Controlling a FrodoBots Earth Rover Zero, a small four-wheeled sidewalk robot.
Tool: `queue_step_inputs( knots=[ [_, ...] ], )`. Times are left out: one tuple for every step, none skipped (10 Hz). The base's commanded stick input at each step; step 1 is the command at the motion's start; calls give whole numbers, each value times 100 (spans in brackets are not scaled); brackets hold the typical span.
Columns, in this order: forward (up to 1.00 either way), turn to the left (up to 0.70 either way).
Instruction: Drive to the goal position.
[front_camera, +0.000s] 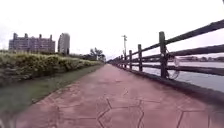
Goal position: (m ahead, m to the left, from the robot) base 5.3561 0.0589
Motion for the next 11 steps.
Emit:
queue_step_inputs(
  knots=[
    [100, 0],
    [100, 0],
    [100, 0],
    [100, 0],
    [100, 0],
    [100, 0],
    [100, 0],
    [100, 0],
    [100, 0],
    [100, 0],
    [100, 0]
  ],
)
